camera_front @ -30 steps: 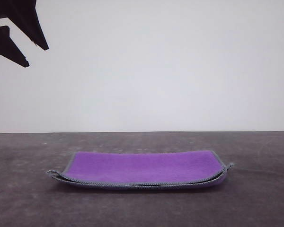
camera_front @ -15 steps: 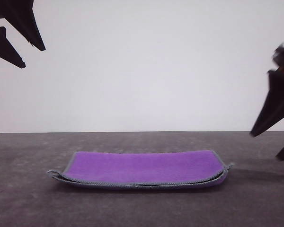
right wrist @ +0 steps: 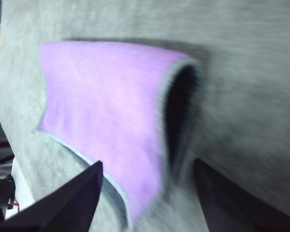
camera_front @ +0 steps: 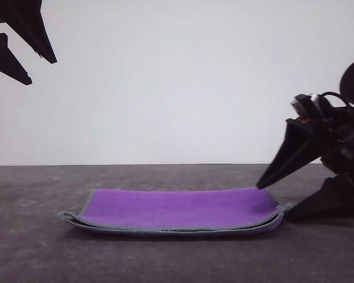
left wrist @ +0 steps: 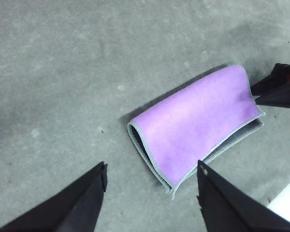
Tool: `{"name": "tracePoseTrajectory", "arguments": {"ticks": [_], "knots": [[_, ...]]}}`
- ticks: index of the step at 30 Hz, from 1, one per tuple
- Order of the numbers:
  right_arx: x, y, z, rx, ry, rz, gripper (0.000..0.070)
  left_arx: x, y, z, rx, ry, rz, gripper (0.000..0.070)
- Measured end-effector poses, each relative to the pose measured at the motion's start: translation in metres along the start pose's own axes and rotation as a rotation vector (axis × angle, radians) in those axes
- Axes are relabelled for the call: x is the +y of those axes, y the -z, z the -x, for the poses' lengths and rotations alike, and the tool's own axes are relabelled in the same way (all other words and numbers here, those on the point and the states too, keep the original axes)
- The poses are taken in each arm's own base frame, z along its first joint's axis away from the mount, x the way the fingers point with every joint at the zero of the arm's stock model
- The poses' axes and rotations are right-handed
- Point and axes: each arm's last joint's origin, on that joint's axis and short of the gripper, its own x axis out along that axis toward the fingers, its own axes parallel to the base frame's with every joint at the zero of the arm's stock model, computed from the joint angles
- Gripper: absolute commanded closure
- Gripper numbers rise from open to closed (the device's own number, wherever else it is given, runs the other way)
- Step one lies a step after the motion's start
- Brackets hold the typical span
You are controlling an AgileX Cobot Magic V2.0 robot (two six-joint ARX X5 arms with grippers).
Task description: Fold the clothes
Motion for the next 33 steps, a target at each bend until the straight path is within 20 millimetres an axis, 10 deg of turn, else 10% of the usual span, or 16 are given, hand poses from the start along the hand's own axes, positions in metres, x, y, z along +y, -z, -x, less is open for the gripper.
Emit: {"name": "tracePoseTrajectory", "arguments": {"ticks": [4,14,33], "knots": [[0.004,0.001,-0.007,0.007,0.001,0.008,0.0519,0.000,0.000,0.000,0.000,0.000,0.000,0.0336],[0.008,0.000,-0.013,0.012,-0.013,-0.001,0.0693,0.000,0.000,0.000,0.000,0.000,0.005,0.0336],[0.074,-0.015,-0.057,0.037,-0.232,0.153,0.0698,0.000,0.000,0.000,0.000,0.000,0.023,0.0336]]}}
